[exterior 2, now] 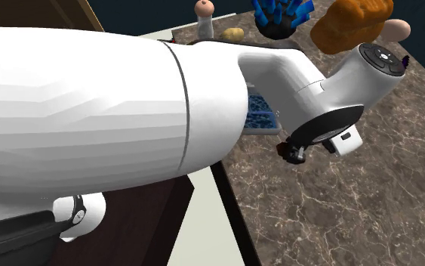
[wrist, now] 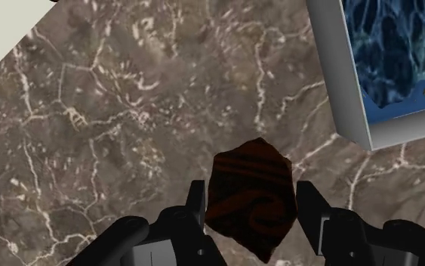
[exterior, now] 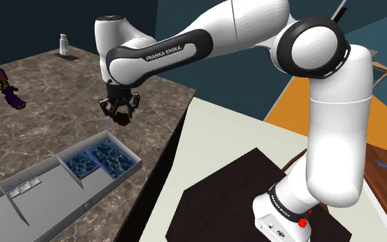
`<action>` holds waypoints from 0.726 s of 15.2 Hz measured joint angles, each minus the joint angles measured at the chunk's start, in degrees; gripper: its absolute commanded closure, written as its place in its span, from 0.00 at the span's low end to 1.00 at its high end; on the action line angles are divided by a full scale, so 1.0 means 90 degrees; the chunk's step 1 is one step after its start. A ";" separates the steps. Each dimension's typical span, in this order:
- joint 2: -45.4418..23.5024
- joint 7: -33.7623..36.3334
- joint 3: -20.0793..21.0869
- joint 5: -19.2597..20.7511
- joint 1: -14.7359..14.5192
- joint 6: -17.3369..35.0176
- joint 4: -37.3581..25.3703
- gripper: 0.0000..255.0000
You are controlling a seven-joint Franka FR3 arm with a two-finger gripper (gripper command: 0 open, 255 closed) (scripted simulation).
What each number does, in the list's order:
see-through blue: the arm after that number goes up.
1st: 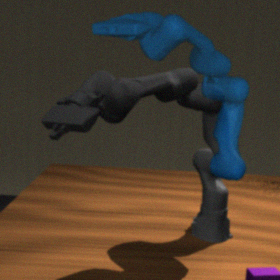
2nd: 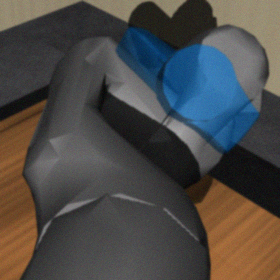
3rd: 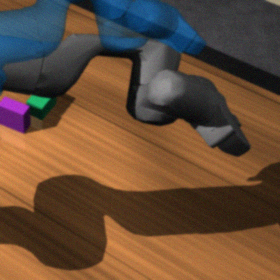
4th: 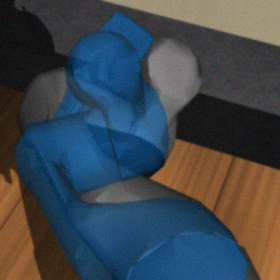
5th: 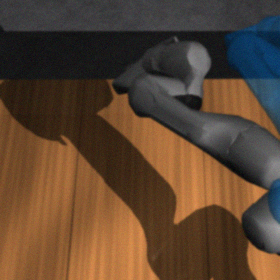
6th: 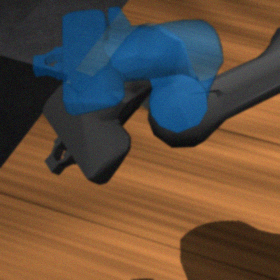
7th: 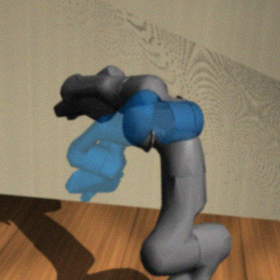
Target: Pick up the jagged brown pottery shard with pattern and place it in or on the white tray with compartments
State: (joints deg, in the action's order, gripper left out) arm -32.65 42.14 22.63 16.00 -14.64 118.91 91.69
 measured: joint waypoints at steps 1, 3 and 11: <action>0.0071 -0.0018 0.0016 -0.0026 0.0019 -0.0049 0.0018 1.00; 0.0147 -0.0046 0.0039 -0.0067 0.0027 -0.0204 -0.0066 1.00; 0.0411 -0.0140 0.0112 -0.0198 0.0053 -0.0721 -0.0341 1.00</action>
State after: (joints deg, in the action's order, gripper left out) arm -28.95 40.88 23.64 14.22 -14.16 112.41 88.63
